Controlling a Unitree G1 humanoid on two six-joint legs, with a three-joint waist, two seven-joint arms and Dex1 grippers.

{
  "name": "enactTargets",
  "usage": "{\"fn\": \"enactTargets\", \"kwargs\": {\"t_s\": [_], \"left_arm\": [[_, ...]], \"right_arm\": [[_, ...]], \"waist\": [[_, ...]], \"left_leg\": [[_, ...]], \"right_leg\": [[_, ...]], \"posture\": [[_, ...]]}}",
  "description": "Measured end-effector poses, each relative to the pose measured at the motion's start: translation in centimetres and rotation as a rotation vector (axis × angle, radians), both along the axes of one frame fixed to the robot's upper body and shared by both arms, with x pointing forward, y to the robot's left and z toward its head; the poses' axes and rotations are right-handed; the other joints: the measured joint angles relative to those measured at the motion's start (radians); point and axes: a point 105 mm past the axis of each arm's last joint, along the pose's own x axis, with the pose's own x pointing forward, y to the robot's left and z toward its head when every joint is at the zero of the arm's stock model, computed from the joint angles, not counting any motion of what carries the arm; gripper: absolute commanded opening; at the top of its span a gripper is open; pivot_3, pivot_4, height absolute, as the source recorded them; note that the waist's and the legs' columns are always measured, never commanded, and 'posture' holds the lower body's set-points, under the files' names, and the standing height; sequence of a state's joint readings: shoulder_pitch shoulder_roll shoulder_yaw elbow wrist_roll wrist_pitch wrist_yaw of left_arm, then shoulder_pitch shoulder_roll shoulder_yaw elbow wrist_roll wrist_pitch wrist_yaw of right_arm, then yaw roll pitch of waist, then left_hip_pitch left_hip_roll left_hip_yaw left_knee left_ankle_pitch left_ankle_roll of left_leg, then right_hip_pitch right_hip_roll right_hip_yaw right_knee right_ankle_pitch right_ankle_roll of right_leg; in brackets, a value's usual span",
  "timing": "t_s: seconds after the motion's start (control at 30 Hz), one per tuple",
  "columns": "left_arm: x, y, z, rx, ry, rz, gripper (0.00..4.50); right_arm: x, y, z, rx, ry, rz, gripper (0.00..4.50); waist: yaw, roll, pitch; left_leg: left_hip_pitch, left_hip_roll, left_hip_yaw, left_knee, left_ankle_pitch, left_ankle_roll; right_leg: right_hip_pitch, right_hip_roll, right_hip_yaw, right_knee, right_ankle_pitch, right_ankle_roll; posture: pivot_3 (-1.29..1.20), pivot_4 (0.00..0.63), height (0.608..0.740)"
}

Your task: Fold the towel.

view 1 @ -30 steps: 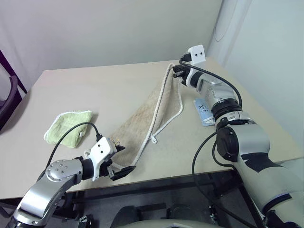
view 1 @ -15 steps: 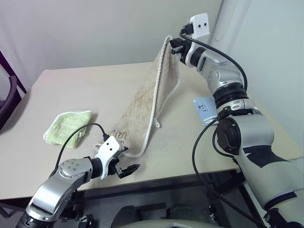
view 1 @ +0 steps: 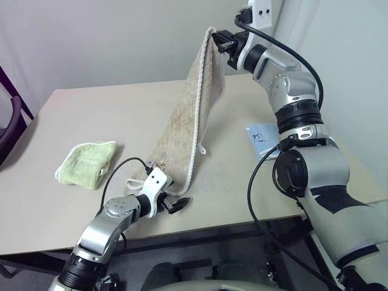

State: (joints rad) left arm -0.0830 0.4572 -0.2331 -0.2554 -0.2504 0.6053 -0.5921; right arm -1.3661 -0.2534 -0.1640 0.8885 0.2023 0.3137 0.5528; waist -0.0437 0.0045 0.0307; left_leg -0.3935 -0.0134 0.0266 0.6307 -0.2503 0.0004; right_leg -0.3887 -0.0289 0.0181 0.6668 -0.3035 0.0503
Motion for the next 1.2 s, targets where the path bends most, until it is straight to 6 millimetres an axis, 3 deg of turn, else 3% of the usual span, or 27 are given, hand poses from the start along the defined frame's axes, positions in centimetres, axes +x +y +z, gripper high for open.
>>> {"fn": "enactTargets", "kwargs": {"t_s": [0.13, 0.2, 0.4, 0.63, 0.87, 0.93, 1.0, 1.1, 1.2], "left_arm": [[0.1, 0.0, -0.2, 0.066, -0.024, -0.054, 4.50], [0.4, -0.1, -0.3, 0.076, -0.024, -0.069, 4.12], [-0.2, -0.8, -0.5, 0.110, -0.011, -0.162, 2.21], [0.2, -0.9, -0.6, 0.123, -0.003, -0.150, 0.02], [0.3, -0.2, -0.4, 0.089, 0.030, -0.114, 0.02], [0.6, 1.8, 0.6, -0.004, 0.079, -0.040, 0.02], [1.3, 4.9, 2.9, -0.060, 0.064, 0.035, 0.02], [2.2, 9.3, 8.3, -0.124, -0.030, 0.114, 0.02], [2.8, 12.4, 12.4, -0.168, -0.120, 0.168, 0.02]], "right_arm": [[0.1, -0.3, -0.7, 0.000, 0.021, -0.012, 0.02], [0.2, -0.6, -1.1, -0.003, 0.028, -0.017, 0.00], [0.4, -1.7, -2.5, -0.009, 0.061, -0.043, 0.00], [0.5, -2.6, -2.4, -0.015, 0.059, -0.074, 0.00], [0.6, -2.9, -2.3, -0.027, 0.045, -0.093, 0.00], [0.6, -3.1, -2.3, -0.037, 0.042, -0.100, 0.00], [0.7, -4.2, -2.8, -0.047, 0.050, -0.131, 0.00], [0.9, -5.1, -3.7, -0.056, 0.066, -0.161, 0.00], [1.1, -5.3, -3.9, -0.055, 0.066, -0.172, 0.00]], "waist": [[0.000, 0.000, 0.000], [0.000, 0.000, 0.000], [-0.001, 0.000, -0.001], [-0.001, 0.001, -0.001], [-0.004, 0.001, -0.001], [-0.011, -0.002, 0.000], [-0.010, -0.003, 0.002], [-0.010, -0.003, 0.002], [-0.013, -0.003, 0.002]], "left_leg": [[0.000, 0.000, 0.000, 0.000, 0.000, 0.000], [0.000, 0.000, 0.000, 0.000, 0.000, 0.000], [0.001, 0.000, 0.000, 0.001, 0.000, 0.000], [0.002, 0.000, 0.000, 0.001, 0.000, 0.000], [0.003, 0.002, 0.000, 0.001, 0.000, 0.000], [0.001, 0.003, 0.000, 0.001, 0.000, 0.000], [0.000, 0.004, 0.000, 0.001, 0.000, 0.000], [-0.002, 0.004, 0.001, 0.000, 0.000, 0.000], [-0.002, 0.003, 0.002, 0.000, 0.000, 0.000]], "right_leg": [[0.000, 0.000, 0.000, 0.000, 0.000, 0.000], [0.000, 0.000, 0.000, 0.000, 0.000, 0.000], [0.001, -0.001, 0.000, 0.000, 0.000, -0.001], [0.003, -0.001, 0.000, 0.001, 0.000, -0.001], [0.002, 0.001, 0.000, 0.001, 0.000, 0.000], [-0.001, 0.003, 0.000, 0.004, 0.000, 0.000], [-0.002, 0.003, -0.001, 0.004, -0.001, -0.001], [-0.003, 0.003, -0.001, 0.002, -0.001, -0.001], [-0.002, 0.002, -0.001, 0.000, 0.000, -0.001]], "posture": [[0.00, 0.000, 0.740], [0.00, 0.000, 0.740], [0.00, 0.000, 0.740], [0.00, 0.000, 0.740], [0.00, 0.000, 0.740], [0.00, 0.000, 0.740], [0.00, 0.000, 0.740], [0.00, 0.000, 0.740], [0.00, 0.000, 0.740]]}}
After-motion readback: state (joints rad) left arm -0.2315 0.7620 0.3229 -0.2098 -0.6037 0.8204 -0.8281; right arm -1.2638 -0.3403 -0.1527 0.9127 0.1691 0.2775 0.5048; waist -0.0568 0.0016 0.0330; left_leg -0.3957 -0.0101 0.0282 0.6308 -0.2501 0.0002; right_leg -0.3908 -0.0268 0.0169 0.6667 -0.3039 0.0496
